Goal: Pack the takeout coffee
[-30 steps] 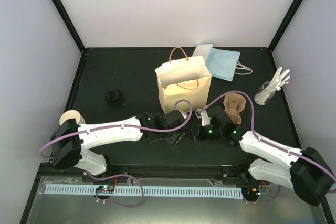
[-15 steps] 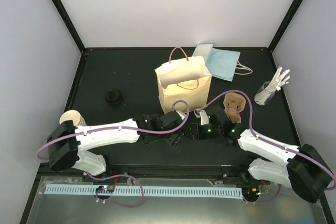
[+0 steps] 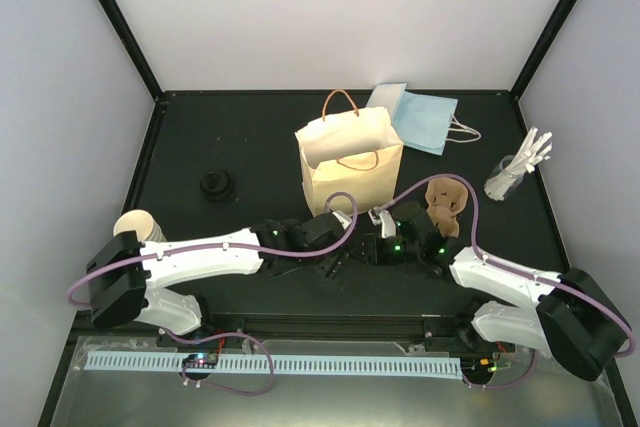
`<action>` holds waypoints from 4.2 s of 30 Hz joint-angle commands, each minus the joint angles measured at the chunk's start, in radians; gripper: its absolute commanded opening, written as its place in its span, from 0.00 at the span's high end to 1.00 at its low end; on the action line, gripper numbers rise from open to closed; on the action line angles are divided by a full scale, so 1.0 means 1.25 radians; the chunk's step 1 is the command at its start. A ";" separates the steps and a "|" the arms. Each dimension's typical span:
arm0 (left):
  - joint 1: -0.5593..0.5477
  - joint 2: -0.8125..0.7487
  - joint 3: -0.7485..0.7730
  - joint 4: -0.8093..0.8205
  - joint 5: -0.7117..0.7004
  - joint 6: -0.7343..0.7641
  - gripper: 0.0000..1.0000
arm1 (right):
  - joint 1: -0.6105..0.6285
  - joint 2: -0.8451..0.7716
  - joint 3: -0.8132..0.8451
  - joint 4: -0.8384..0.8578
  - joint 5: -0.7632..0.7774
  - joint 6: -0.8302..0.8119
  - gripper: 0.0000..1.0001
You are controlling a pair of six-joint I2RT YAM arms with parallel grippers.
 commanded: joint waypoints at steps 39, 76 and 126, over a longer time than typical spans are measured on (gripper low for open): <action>-0.007 0.044 -0.070 -0.067 0.098 0.002 0.22 | -0.034 0.025 0.121 -0.073 0.029 -0.105 0.62; -0.048 0.058 -0.123 -0.013 0.103 -0.049 0.22 | 0.023 0.066 -0.003 -0.130 0.049 -0.058 0.66; -0.028 0.016 0.113 -0.133 0.044 -0.015 0.08 | -0.001 -0.160 0.170 -0.345 0.117 -0.286 0.49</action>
